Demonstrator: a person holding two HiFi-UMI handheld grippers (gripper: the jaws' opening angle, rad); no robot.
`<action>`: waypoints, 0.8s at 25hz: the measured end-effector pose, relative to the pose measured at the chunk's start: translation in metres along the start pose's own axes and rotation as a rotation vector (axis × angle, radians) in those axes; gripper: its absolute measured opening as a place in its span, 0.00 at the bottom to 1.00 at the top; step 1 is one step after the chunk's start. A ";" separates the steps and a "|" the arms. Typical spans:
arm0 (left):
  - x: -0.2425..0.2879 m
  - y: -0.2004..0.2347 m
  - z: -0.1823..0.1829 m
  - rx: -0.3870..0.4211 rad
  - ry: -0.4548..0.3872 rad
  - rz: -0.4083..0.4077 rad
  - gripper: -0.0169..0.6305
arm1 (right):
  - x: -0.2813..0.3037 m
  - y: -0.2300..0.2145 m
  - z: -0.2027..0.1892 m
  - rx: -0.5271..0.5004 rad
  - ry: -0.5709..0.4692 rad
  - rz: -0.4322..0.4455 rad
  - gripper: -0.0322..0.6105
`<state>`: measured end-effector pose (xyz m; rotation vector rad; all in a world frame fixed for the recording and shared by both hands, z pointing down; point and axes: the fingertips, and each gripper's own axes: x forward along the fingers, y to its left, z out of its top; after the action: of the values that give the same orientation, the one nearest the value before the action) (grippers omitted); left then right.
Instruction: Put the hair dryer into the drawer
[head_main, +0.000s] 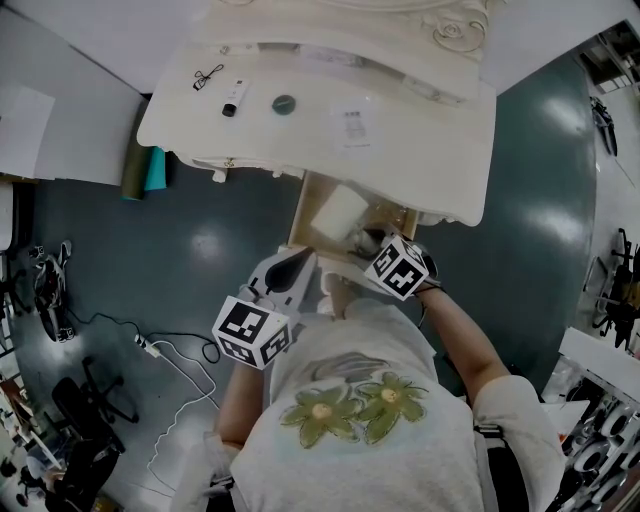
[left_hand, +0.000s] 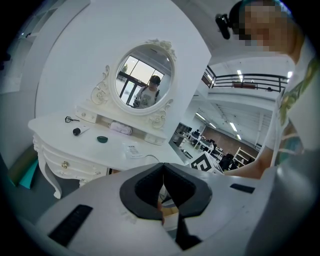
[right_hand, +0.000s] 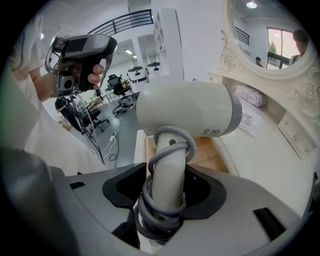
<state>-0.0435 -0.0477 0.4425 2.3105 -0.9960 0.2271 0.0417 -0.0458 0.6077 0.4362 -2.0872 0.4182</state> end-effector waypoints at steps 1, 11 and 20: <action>0.000 0.000 0.000 -0.001 0.001 0.000 0.04 | 0.001 0.000 -0.001 -0.001 0.004 0.001 0.39; 0.001 0.010 -0.001 -0.014 0.011 0.006 0.04 | 0.014 -0.002 -0.001 -0.010 0.031 0.010 0.39; 0.005 0.016 0.000 -0.021 0.023 0.008 0.04 | 0.024 -0.006 -0.006 -0.018 0.065 0.015 0.39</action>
<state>-0.0516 -0.0590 0.4520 2.2803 -0.9922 0.2453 0.0368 -0.0512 0.6321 0.3920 -2.0305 0.4171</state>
